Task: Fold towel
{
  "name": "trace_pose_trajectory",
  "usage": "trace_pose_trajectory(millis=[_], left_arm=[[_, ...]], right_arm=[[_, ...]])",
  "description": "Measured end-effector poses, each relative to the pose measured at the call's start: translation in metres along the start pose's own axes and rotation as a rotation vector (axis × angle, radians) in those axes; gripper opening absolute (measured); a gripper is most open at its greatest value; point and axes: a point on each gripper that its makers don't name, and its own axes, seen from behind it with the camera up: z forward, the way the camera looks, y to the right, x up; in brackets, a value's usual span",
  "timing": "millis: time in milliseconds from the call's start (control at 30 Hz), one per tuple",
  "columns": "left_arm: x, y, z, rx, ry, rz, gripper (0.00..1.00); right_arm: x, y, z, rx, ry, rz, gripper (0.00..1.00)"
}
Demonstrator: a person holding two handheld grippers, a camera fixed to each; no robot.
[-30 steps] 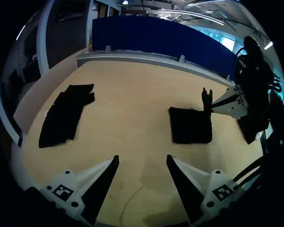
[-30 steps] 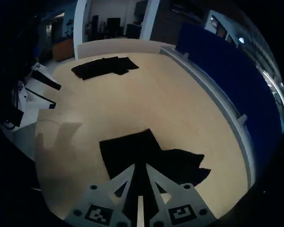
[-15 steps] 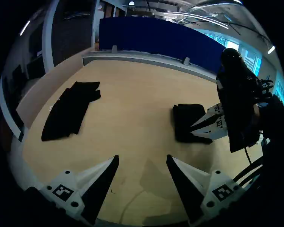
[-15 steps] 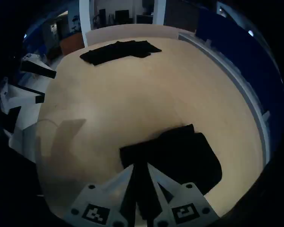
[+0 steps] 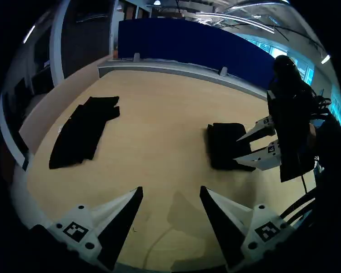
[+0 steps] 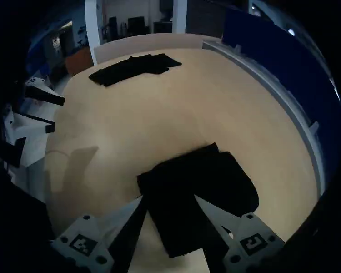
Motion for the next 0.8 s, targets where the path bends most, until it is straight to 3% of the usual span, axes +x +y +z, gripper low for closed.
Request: trace_pose_trajectory(millis=[567, 800], left_arm=[[0.004, 0.005, 0.005, -0.005, -0.002, 0.014, 0.93], [0.004, 0.009, 0.007, -0.011, -0.006, 0.020, 0.93]], right_arm=[[-0.070, 0.012, -0.044, -0.072, -0.028, 0.154, 0.67], [-0.087, 0.014, -0.050, -0.088, -0.040, 0.191, 0.67]])
